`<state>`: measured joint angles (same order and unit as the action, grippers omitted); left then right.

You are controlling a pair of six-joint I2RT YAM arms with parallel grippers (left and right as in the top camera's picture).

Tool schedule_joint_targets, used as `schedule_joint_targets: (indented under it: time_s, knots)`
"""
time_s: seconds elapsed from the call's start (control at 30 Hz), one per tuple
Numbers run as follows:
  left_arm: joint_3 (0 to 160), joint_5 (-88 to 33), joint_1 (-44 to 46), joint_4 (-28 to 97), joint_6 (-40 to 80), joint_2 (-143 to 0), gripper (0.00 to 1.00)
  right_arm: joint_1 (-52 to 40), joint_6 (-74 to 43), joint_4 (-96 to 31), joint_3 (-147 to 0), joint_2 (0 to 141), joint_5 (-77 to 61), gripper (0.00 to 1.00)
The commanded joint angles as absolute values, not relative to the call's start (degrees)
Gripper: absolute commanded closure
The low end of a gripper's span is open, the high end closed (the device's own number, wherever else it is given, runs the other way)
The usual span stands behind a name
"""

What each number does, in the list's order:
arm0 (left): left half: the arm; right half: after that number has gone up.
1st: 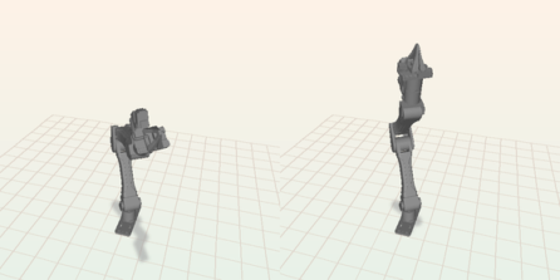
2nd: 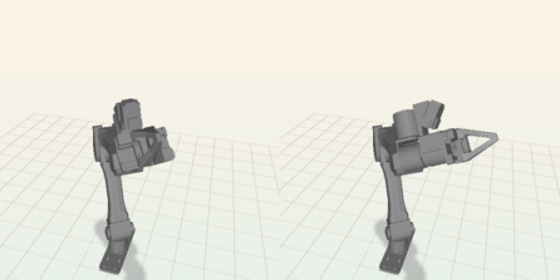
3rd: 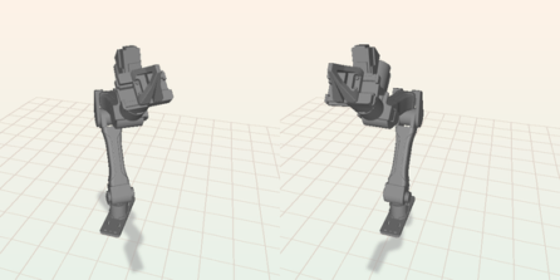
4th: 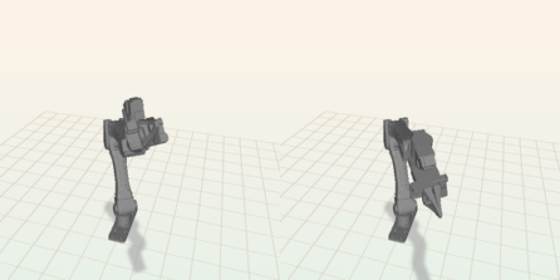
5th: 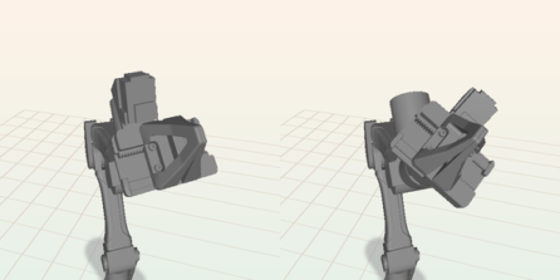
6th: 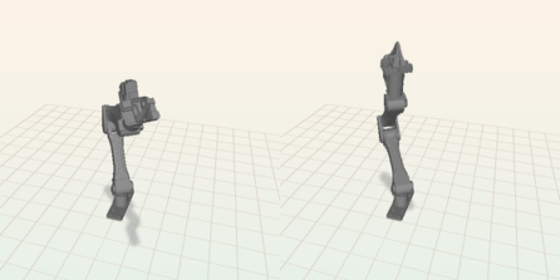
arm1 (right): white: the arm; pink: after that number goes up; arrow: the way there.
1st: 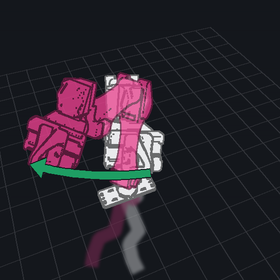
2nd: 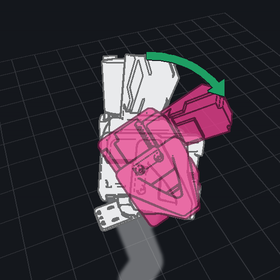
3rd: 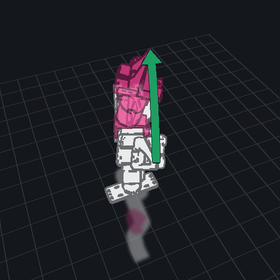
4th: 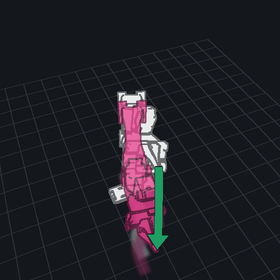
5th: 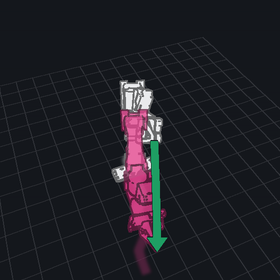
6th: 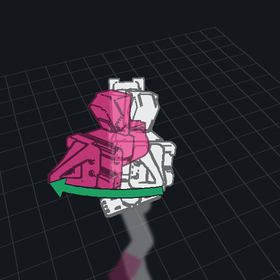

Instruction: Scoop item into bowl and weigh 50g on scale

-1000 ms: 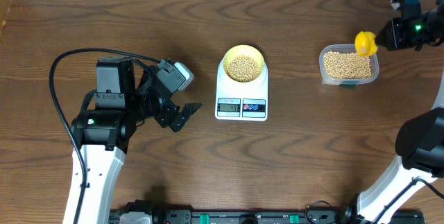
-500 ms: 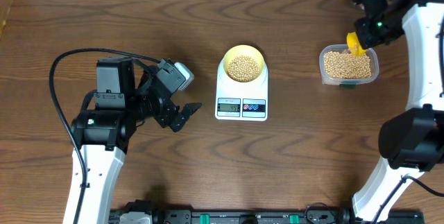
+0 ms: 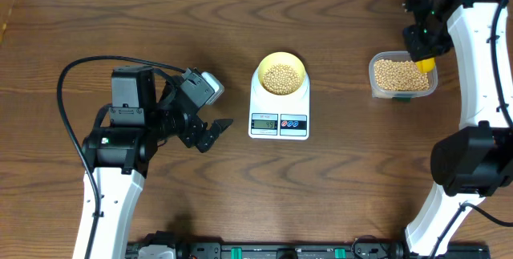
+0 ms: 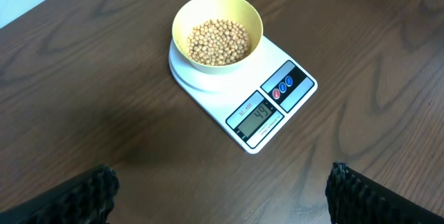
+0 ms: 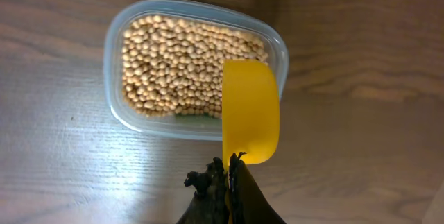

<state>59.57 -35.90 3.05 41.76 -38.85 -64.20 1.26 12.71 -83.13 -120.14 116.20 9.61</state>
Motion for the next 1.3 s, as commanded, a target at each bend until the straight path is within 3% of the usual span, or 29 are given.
schedule_joint_targets:
  time_s: [0.0, 0.5, 1.07, 1.27]
  knots:
    - [59.4, -36.6, 2.9, 41.8, -39.2, -64.4, 0.03, 1.1, 5.7, -82.7, -119.9, 115.4, 7.4, 0.99]
    - [59.4, -36.6, 2.9, 41.8, -39.2, -64.4, 0.02, 5.0, -7.3, -70.6, -119.9, 115.4, -28.4, 0.99]
    - [59.4, -36.6, 2.9, 41.8, -39.2, -64.4, 0.03, 5.1, -8.4, -61.8, -119.9, 115.4, -42.5, 0.99]
    - [59.4, -36.6, 2.9, 41.8, -39.2, -64.4, 0.02, 0.2, -6.2, -58.0, -119.9, 115.4, -35.0, 0.99]
